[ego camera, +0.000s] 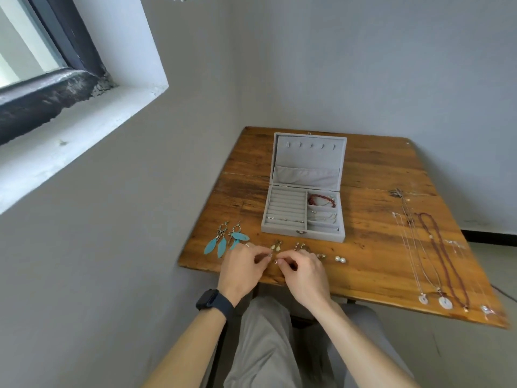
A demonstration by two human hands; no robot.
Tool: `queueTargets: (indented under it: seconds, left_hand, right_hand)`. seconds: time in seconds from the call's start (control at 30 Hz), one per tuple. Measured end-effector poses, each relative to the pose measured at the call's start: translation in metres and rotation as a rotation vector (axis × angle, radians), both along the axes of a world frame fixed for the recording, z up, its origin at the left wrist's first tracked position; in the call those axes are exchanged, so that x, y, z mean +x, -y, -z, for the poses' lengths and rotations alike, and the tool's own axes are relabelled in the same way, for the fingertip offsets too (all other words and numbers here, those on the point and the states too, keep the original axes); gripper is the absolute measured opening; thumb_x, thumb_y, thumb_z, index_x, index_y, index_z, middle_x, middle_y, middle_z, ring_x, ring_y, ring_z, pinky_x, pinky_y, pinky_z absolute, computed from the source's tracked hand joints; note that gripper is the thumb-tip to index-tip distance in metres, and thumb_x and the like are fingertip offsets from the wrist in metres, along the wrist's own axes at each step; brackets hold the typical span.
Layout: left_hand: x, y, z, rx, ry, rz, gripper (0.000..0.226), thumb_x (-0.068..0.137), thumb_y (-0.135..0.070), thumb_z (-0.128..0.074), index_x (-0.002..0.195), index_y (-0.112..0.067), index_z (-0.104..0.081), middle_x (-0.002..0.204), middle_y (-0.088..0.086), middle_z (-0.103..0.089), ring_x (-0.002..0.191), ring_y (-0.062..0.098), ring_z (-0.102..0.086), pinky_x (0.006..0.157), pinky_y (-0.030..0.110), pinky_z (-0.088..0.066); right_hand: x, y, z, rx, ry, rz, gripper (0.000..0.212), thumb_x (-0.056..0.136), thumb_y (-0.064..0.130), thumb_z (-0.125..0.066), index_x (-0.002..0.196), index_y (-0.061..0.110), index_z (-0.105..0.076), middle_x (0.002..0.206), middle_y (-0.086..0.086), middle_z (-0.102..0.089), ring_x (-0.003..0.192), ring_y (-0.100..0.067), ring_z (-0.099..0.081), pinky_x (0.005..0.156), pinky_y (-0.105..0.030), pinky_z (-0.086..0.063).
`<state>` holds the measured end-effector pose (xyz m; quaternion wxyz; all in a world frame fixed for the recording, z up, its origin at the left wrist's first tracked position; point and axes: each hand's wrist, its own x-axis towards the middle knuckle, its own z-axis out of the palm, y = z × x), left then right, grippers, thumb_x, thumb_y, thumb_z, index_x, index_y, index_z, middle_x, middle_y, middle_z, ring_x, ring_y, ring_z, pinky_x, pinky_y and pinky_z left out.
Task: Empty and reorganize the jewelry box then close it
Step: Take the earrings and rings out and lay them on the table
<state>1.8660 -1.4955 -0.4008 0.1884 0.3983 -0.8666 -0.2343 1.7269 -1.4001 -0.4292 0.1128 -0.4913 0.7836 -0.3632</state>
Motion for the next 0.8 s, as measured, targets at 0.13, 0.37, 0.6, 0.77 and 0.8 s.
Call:
queueTargets:
  seconds: [0.13,0.37,0.6,0.77,0.8]
  left_hand:
    - [-0.0015,-0.0027,0.0063,-0.017,-0.008,0.01,0.026,0.094,-0.032,-0.065,0.119,-0.034,-0.071,0.109,-0.015,-0.071,0.102,0.004,-0.059,0.093,0.031,-0.052]
    - [0.0005,-0.0011,0.0087,-0.018,-0.006,0.017,0.025,0.095,-0.031,-0.064,0.119,-0.033,-0.071,0.106,-0.015,-0.071,0.1,0.004,-0.058,0.09,0.031,-0.052]
    - [0.0004,-0.0003,0.0063,-0.024,0.022,0.016,0.028,0.094,-0.026,-0.065,0.12,-0.032,-0.069,0.105,-0.013,-0.069,0.1,0.005,-0.059,0.088,0.029,-0.053]
    - [-0.0005,0.0,0.005,-0.031,0.046,0.022,0.026,0.093,-0.027,-0.066,0.118,-0.032,-0.07,0.107,-0.013,-0.069,0.1,0.004,-0.059,0.086,0.022,-0.051]
    - [-0.0008,0.0,0.0048,-0.033,0.056,0.024,0.025,0.094,-0.028,-0.065,0.118,-0.032,-0.07,0.107,-0.013,-0.069,0.1,0.004,-0.058,0.086,0.023,-0.051]
  right_hand:
    - [0.0036,-0.0005,0.002,-0.045,0.004,0.028,0.015,0.093,0.029,-0.067,0.106,0.029,-0.075,0.1,0.013,-0.068,0.091,-0.006,-0.058,0.07,-0.01,-0.037]
    - [0.0062,-0.0039,0.0053,-0.086,-0.017,0.061,0.019,0.093,0.026,-0.068,0.11,0.025,-0.075,0.1,0.009,-0.069,0.09,-0.008,-0.059,0.074,-0.018,-0.045]
    - [0.0048,-0.0057,0.0049,-0.077,0.001,0.054,0.026,0.092,0.027,-0.069,0.117,0.022,-0.073,0.104,0.007,-0.07,0.093,-0.009,-0.06,0.076,-0.019,-0.046]
    - [0.0031,-0.008,0.0037,-0.083,0.022,0.039,0.026,0.091,0.026,-0.07,0.116,0.022,-0.073,0.1,0.008,-0.068,0.09,-0.009,-0.06,0.076,-0.021,-0.047]
    - [0.0029,-0.0081,0.0035,-0.083,0.027,0.04,0.025,0.091,0.026,-0.071,0.115,0.022,-0.074,0.099,0.008,-0.068,0.089,-0.008,-0.059,0.076,-0.02,-0.046]
